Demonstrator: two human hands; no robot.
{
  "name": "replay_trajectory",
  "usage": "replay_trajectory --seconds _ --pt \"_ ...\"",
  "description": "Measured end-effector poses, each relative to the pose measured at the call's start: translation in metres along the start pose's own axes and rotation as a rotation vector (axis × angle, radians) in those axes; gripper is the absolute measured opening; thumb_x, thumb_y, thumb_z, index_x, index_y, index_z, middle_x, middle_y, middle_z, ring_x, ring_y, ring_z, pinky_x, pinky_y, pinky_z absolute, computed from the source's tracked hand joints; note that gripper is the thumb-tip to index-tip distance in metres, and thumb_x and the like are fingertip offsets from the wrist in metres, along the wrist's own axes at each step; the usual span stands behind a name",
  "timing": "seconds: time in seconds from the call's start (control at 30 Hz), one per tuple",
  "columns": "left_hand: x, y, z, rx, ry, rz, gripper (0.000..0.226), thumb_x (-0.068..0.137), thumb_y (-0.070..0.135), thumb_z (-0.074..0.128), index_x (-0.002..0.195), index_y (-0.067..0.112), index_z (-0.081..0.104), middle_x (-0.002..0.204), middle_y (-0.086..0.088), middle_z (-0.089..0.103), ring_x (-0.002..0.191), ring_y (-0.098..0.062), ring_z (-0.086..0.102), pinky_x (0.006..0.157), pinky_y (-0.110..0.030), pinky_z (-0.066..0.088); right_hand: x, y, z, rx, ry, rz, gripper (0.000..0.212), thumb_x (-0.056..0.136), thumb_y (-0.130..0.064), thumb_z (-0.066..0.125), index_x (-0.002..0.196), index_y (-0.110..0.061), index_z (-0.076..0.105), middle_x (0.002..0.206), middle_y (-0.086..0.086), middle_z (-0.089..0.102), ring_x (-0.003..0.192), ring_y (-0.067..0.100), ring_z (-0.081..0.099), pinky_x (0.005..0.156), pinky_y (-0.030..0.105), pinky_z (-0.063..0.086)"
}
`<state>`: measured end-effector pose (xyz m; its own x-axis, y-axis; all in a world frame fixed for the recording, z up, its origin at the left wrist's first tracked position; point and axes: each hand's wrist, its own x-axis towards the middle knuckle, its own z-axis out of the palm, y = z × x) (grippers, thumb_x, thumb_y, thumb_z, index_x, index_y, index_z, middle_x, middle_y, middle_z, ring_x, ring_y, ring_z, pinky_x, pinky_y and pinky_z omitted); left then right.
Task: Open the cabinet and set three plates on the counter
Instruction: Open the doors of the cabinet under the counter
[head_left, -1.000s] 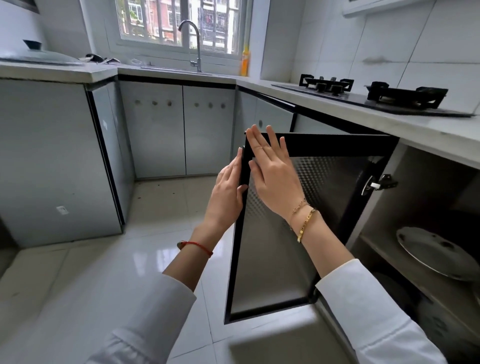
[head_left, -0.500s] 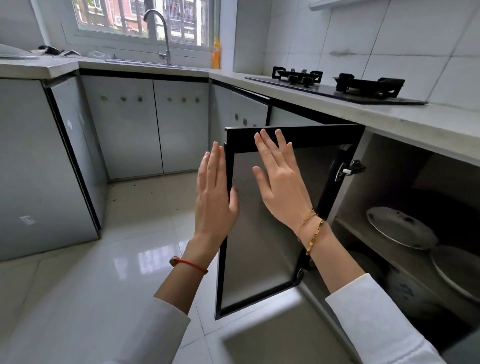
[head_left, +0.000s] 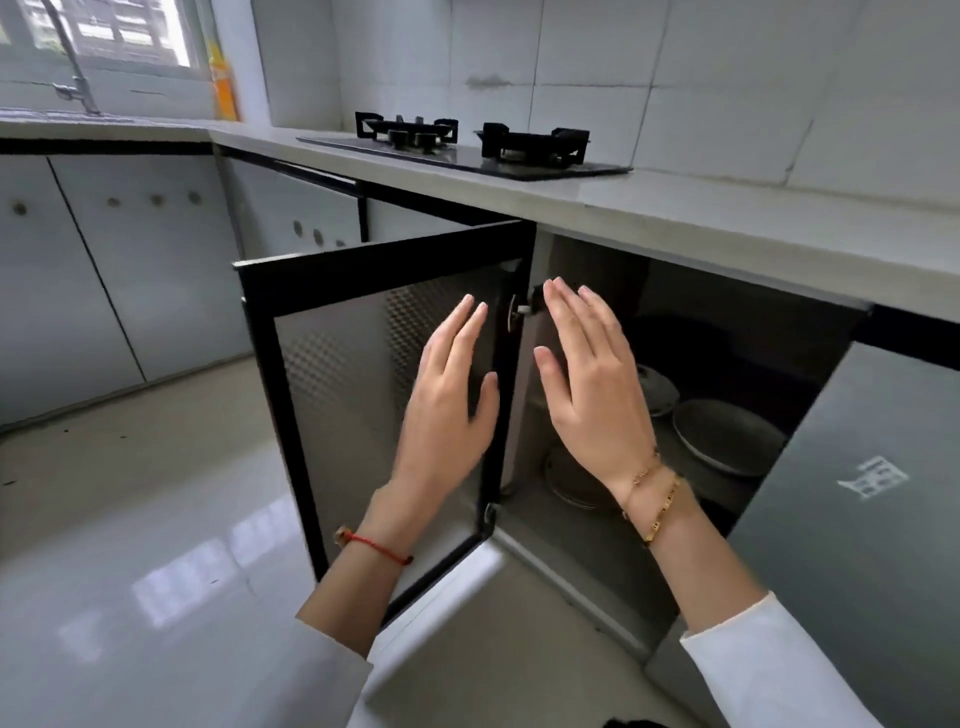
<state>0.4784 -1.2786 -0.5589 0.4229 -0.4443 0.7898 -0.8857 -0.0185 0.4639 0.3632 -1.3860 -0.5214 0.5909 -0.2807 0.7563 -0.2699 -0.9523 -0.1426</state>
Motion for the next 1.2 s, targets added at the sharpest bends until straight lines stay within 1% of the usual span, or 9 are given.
replay_trajectory --seconds 0.17,0.33,0.47,0.6,0.7,0.93,1.03,1.1,1.2 --pt "0.008 0.033 0.052 -0.156 -0.125 0.055 0.059 0.094 0.013 0.054 0.149 0.016 0.032 0.156 0.003 0.031 0.145 -0.006 0.026 0.112 -0.007 0.021 -0.021 0.043 -0.037 -0.154 0.029 0.11 0.052 0.103 -0.03 0.039 0.151 -0.015 0.027 0.157 0.001 0.031 0.148 0.017 0.019 0.122 0.038 0.023" --pt "0.009 0.072 0.101 -0.287 -0.262 0.106 0.059 0.095 0.016 0.053 0.15 0.02 0.03 0.156 0.006 0.031 0.143 -0.007 0.03 0.111 -0.017 0.034 -0.045 0.08 -0.074 -0.285 0.077 0.205 0.051 0.103 -0.028 0.037 0.15 -0.012 0.028 0.157 0.003 0.031 0.149 0.02 0.017 0.12 0.046 0.024" --pt "0.008 0.102 0.133 -0.341 -0.336 0.149 0.057 0.097 0.019 0.051 0.149 0.02 0.03 0.156 0.005 0.031 0.143 -0.008 0.031 0.111 -0.013 0.03 -0.06 0.104 -0.098 -0.373 0.12 0.271 0.05 0.102 -0.024 0.039 0.149 -0.009 0.03 0.157 0.006 0.031 0.149 0.024 0.017 0.121 0.047 0.022" --pt "0.01 0.124 0.161 -0.365 -0.403 0.184 0.057 0.097 0.02 0.051 0.15 0.019 0.029 0.156 0.004 0.031 0.143 -0.011 0.032 0.114 -0.029 0.037 -0.068 0.124 -0.115 -0.429 0.135 0.335 0.05 0.101 -0.021 0.042 0.148 -0.007 0.032 0.156 0.009 0.032 0.149 0.027 0.018 0.121 0.048 0.02" --pt "0.013 0.132 0.18 -0.394 -0.455 0.167 0.058 0.097 0.021 0.051 0.15 0.019 0.028 0.156 0.003 0.031 0.143 -0.013 0.031 0.114 -0.033 0.037 -0.07 0.136 -0.122 -0.486 0.123 0.361 0.05 0.102 -0.022 0.04 0.149 -0.007 0.03 0.157 0.008 0.031 0.149 0.026 0.018 0.122 0.048 0.018" --pt "0.028 0.14 0.218 -0.446 -0.509 0.15 0.06 0.097 0.023 0.052 0.151 0.018 0.025 0.156 0.0 0.031 0.143 -0.014 0.032 0.113 -0.023 0.031 -0.067 0.153 -0.12 -0.538 0.137 0.364 0.05 0.102 -0.019 0.041 0.149 -0.007 0.029 0.158 0.008 0.029 0.149 0.025 0.018 0.122 0.048 0.018" --pt "0.035 0.145 0.23 -0.514 -0.522 0.124 0.059 0.098 0.027 0.051 0.151 0.018 0.027 0.153 -0.001 0.037 0.141 -0.013 0.035 0.11 -0.019 0.03 -0.069 0.16 -0.116 -0.573 0.156 0.341 0.05 0.102 -0.019 0.041 0.149 -0.007 0.029 0.157 0.007 0.03 0.149 0.024 0.02 0.121 0.047 0.02" --pt "0.038 0.147 0.235 -0.566 -0.511 0.103 0.054 0.098 0.026 0.051 0.148 0.016 0.034 0.148 -0.003 0.045 0.137 -0.015 0.042 0.112 -0.028 0.037 -0.07 0.164 -0.116 -0.581 0.173 0.324 0.05 0.102 -0.019 0.042 0.149 -0.007 0.03 0.157 0.007 0.031 0.148 0.024 0.022 0.121 0.046 0.02" --pt "0.037 0.146 0.238 -0.625 -0.504 0.079 0.039 0.098 0.021 0.052 0.137 0.014 0.048 0.134 -0.003 0.058 0.126 -0.015 0.053 0.104 -0.038 0.047 -0.071 0.166 -0.117 -0.59 0.173 0.318 0.05 0.102 -0.019 0.041 0.149 -0.008 0.03 0.157 0.006 0.03 0.148 0.024 0.021 0.121 0.046 0.02"
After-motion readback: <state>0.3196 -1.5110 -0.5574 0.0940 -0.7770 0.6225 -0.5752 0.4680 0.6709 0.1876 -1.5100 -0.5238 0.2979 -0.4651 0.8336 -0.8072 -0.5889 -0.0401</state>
